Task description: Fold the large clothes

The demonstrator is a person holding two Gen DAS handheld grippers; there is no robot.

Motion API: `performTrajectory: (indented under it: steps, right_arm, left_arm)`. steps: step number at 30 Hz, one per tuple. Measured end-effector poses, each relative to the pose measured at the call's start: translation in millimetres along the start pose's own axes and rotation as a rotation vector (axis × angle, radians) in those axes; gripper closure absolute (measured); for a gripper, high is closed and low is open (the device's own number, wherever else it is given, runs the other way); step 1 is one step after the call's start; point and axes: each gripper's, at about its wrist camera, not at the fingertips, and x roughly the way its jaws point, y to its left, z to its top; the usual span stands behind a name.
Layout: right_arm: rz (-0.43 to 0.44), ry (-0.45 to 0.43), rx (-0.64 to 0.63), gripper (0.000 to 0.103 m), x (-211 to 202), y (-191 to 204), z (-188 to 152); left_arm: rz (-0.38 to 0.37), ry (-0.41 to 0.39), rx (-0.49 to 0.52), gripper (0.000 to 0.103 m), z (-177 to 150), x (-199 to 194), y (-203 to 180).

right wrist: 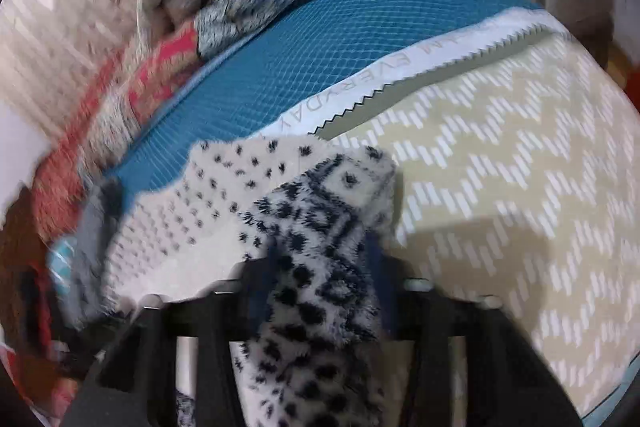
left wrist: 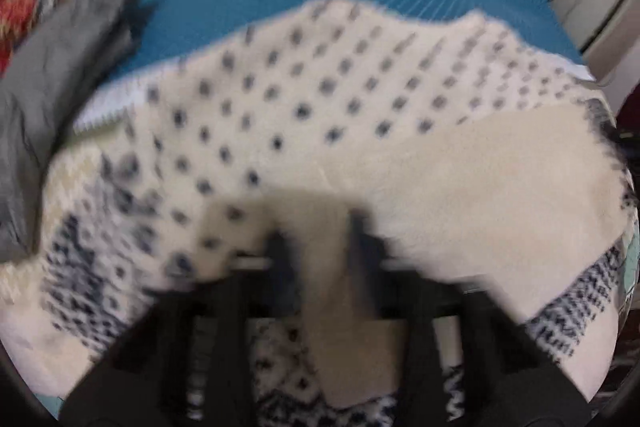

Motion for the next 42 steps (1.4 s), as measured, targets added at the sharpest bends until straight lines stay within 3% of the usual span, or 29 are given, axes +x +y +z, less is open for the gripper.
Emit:
performTrajectory:
  steps: [1,3,5,6,7,9,10,11,13,15,16,18,19,20,21,24,26,28,32,36,40,42]
  right_arm:
    - [-0.041,-0.031,-0.034,0.101,-5.0,7.6,0.0]
    - [0.014,-0.175,-0.037,0.101,-28.3,15.0,0.7]
    - [0.05,-0.217,-0.032,0.097,-30.7,17.8,-0.5]
    - [0.021,-0.174,-0.042,0.094,-17.7,21.0,-0.4]
    - [0.002,-0.102,-0.058,0.088,-1.0,21.1,-0.7]
    - [-0.043,-0.04,-0.03,0.088,11.5,9.8,-6.8]
    - [-0.03,-0.061,0.015,0.088,4.8,2.1,-12.8]
    - [-0.015,-0.078,0.041,0.088,-3.1,-1.2,-18.3]
    - [-0.048,-0.179,0.024,0.086,-34.9,6.0,-36.6]
    - [-0.137,-0.298,-0.121,0.081,-59.0,30.7,-64.1]
    - [-0.152,-0.282,-0.189,0.081,-55.6,39.5,-73.8]
    - [-0.291,-0.115,-0.253,0.079,-8.6,27.5,-82.1]
    - [-0.259,-0.019,-0.164,0.078,8.4,2.8,-81.7]
    - [-0.149,-0.084,-0.004,0.078,-14.8,-14.3,-77.3]
    - [-0.152,-0.099,0.042,0.078,-32.1,-11.7,-73.7]
    - [-0.138,-0.279,-0.104,0.077,-96.9,35.5,-80.1]
    - [-0.114,-0.298,-0.215,0.076,-119.6,73.4,-91.6]
    - [-0.07,-0.274,-0.316,0.075,-126.1,115.8,-111.5]
    - [0.012,-0.171,-0.534,0.075,-101.6,214.2,-166.4]
    - [0.132,-0.046,-0.873,0.075,-71.9,336.6,-259.3]
    - [0.214,0.049,-1.136,0.071,-30.7,445.6,-340.3]
    - [0.232,0.086,-1.194,0.071,-6.2,491.2,-361.0]
  left_arm:
    - [0.013,-0.04,0.015,0.093,2.9,-12.8,-2.7]
    - [0.034,-0.127,0.026,0.093,7.5,-34.4,-2.7]
    - [0.126,-0.241,0.005,0.093,12.6,-49.1,1.4]
    - [0.184,-0.24,-0.017,0.088,16.2,-44.0,4.1]
    - [0.188,-0.177,-0.035,0.085,19.8,-29.3,7.5]
    - [0.123,-0.039,-0.048,0.085,18.6,1.4,14.5]
    - [0.128,0.005,-0.05,0.085,12.4,14.1,17.0]
    - [0.131,-0.016,-0.043,0.083,8.7,14.3,16.3]
    - [0.159,-0.076,-0.02,0.063,-1.0,8.8,14.8]
    - [0.171,-0.067,-0.021,0.06,-5.1,13.9,14.6]
    - [0.169,-0.067,-0.024,0.06,-5.3,14.0,15.6]
    - [0.163,-0.056,-0.034,0.06,-4.4,11.9,15.7]
    - [0.151,-0.048,-0.046,0.06,-3.0,9.0,18.8]
    - [0.143,-0.051,-0.065,0.06,-0.2,-3.2,21.9]
    - [0.128,-0.079,-0.074,0.06,-4.5,-18.1,27.6]
    - [0.071,-0.203,-0.087,0.06,-24.2,-81.3,50.3]
    - [0.043,-0.272,-0.128,0.057,-50.1,-123.0,79.9]
    - [0.063,-0.309,-0.176,0.051,-77.9,-150.6,115.3]
    - [0.209,-0.311,-0.295,0.051,-163.3,-193.3,198.9]
    - [0.335,-0.277,-0.401,0.051,-247.2,-220.8,269.5]
    - [0.384,-0.246,-0.5,0.051,-319.3,-240.2,317.5]
    - [0.395,-0.233,-0.557,0.051,-353.1,-246.7,334.9]
